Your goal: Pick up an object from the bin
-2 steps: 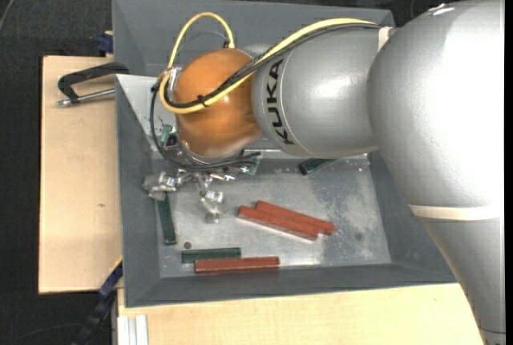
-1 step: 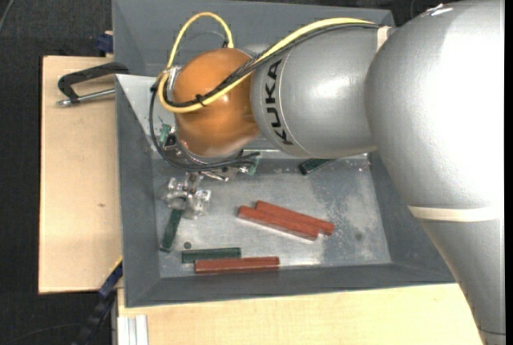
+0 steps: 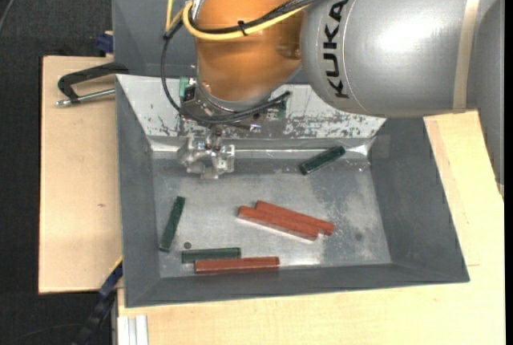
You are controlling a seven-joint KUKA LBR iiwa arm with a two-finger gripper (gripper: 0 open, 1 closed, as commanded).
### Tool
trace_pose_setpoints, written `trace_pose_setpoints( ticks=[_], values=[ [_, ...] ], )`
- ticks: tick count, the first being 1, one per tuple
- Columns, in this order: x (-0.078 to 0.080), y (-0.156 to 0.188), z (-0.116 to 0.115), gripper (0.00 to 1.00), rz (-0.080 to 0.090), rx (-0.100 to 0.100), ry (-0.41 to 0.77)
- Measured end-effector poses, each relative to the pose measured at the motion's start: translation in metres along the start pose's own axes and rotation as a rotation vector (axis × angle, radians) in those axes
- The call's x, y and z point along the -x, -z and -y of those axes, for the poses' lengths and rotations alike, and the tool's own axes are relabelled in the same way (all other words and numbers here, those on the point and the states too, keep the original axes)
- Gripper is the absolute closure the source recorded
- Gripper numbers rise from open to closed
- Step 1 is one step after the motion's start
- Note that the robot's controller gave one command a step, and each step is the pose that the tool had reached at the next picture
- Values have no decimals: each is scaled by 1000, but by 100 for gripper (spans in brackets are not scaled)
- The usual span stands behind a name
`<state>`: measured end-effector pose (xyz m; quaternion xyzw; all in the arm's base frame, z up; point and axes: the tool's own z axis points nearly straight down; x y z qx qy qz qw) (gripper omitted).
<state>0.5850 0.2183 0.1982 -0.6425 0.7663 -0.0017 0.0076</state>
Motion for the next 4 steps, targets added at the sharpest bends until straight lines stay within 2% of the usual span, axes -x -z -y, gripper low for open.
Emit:
trace_pose_setpoints(
  ticks=[1, 2, 3, 4],
  values=[
    [-18, -32, -64, 100, -10, 17, -47],
    [-17, -30, -61, 0, -6, 11, -50],
    [-3, -111, -98, 0, -11, 20, -40],
    [-3, -106, -94, 100, -6, 11, -43]
  ],
)
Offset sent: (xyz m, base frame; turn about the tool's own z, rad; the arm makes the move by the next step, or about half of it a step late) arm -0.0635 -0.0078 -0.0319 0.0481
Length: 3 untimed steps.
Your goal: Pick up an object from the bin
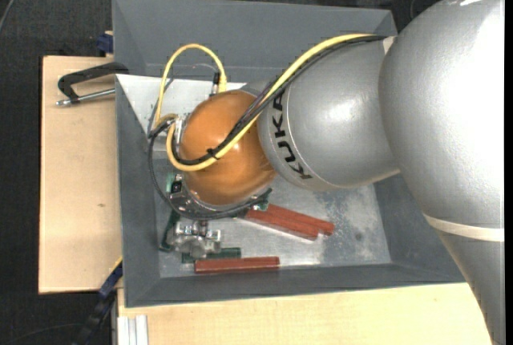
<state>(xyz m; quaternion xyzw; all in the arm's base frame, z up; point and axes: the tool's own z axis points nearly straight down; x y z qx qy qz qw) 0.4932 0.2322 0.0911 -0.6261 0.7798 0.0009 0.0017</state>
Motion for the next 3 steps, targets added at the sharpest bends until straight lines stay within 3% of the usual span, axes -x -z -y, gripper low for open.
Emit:
trace_pose_setpoints(
  ticks=[1, 2, 3],
  values=[
    [0, 0, 0, 0, 0, 0, 0],
    [2, -20, 36, 0, 4, -4, -63],
    [2, -20, 35, 100, 2, -2, -62]
  ],
)
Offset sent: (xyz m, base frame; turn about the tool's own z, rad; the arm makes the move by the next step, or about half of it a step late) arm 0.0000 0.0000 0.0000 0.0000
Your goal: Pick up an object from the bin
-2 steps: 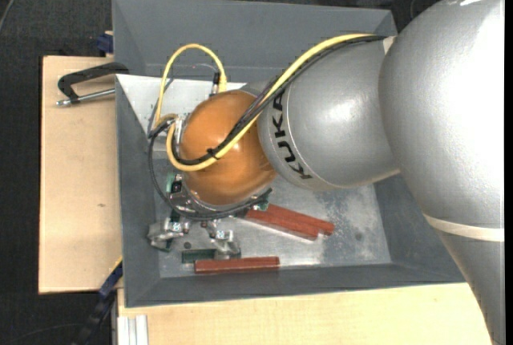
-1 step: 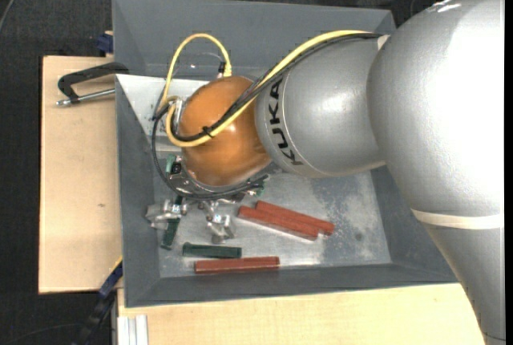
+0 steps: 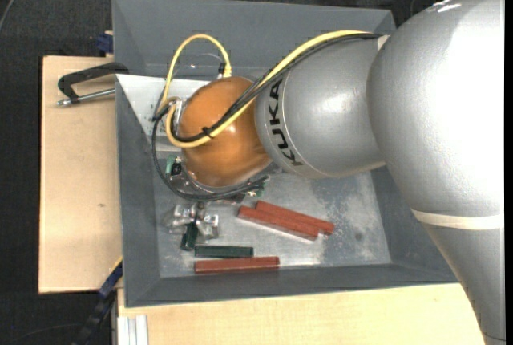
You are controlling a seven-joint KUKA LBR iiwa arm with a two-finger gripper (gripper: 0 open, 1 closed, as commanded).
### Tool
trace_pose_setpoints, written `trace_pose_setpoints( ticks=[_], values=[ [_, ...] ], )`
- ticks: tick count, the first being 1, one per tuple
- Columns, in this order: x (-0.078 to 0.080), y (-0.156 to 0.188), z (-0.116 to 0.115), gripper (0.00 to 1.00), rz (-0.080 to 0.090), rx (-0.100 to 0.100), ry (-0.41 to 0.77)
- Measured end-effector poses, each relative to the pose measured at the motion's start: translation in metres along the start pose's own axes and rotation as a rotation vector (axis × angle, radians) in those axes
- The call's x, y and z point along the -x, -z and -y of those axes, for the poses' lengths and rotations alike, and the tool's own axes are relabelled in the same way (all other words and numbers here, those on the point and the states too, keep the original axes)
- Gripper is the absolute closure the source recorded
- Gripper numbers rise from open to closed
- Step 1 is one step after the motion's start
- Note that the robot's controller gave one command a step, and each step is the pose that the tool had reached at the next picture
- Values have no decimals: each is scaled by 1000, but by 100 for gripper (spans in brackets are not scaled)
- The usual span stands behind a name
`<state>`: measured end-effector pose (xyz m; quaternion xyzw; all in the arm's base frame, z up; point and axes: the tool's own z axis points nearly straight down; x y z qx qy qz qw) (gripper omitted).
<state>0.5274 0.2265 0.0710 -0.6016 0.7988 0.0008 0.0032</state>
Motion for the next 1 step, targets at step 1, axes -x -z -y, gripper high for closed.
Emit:
trace_pose_setpoints(
  ticks=[1],
  values=[
    [0, 141, 13, 100, 5, -9, 24]
  ],
)
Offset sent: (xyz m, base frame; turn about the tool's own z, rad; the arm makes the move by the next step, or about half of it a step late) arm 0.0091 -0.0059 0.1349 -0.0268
